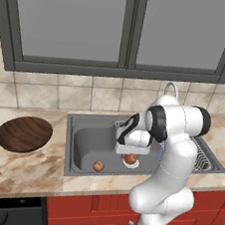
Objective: Pick the onions from the sink and place them in one bowl. Place the peach in the other bowl. Then turn off the sink faucet.
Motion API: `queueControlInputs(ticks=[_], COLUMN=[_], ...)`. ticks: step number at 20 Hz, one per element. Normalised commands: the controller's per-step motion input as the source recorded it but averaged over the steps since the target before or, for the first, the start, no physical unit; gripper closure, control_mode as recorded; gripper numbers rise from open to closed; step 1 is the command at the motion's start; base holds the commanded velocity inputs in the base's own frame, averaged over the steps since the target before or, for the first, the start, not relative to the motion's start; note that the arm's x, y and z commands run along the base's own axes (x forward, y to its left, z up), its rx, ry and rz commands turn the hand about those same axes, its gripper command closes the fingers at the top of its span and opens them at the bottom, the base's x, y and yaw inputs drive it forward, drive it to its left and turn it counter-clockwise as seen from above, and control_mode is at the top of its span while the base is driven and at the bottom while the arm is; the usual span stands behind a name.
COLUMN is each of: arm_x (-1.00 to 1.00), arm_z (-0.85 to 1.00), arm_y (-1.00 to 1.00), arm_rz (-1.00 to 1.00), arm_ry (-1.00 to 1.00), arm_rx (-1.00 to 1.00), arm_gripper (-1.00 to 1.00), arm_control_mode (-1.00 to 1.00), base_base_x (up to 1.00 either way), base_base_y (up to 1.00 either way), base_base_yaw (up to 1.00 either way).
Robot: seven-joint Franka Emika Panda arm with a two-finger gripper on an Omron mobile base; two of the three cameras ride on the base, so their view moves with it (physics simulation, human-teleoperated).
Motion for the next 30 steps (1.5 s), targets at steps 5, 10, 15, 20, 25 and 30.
queueControlInputs(ticks=[5, 10, 15, 20, 25, 30], arm_x=[-0.07, -0.31, -0.58, -0.68, -0.63, -0.41], arm_z=[0.95, 0.94, 0.79, 0.59, 0.51, 0.62], arm_y=[0.00, 0.00, 0.00, 0.00, -0.09, -0.11], arm_rz=[0.00, 0.00, 0.00, 0.00, 0.00, -0.02], arm_ry=[0.00, 0.00, -0.01, -0.04, -0.09, -0.06], arm_rx=[0.00, 0.00, 0.00, 0.00, 0.00, 0.00], arm_gripper=[1.00, 1.00, 1.00, 1.00, 1.00, 1.00], arm_control_mode=[-1.00, -1.00, -1.00, -1.00, -1.00, -1.00], base_base_x=[0.00, 0.00, 0.00, 0.00, 0.00, 0.00], base_base_y=[0.00, 0.00, 0.00, 0.00, 0.00, 0.00], base_base_yaw=[0.00, 0.00, 0.00, 0.00, 0.00, 0.00])
